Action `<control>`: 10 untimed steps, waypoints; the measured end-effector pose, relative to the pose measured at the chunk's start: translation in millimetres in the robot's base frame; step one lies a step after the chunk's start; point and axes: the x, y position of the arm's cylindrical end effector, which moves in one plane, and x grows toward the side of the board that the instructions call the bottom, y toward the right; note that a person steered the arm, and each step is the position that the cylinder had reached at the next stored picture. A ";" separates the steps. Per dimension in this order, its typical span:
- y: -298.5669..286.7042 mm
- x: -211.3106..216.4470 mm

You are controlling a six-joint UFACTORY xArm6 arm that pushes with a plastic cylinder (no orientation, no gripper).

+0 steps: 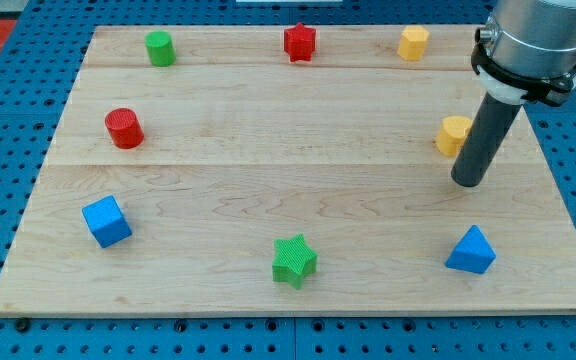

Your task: Move the yellow heart in between red star and yellow hexagon

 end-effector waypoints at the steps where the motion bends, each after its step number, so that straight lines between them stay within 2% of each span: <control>1: 0.0 0.0; 2: 16.0 -0.5; 3: 42.8 -27.6; 4: 27.4 -39.9; 5: -15.0 -41.4; 6: -22.7 -46.1; 7: 3.1 -43.4; 8: 4.3 -43.4; 9: 8.7 -56.9; 10: 24.8 -89.0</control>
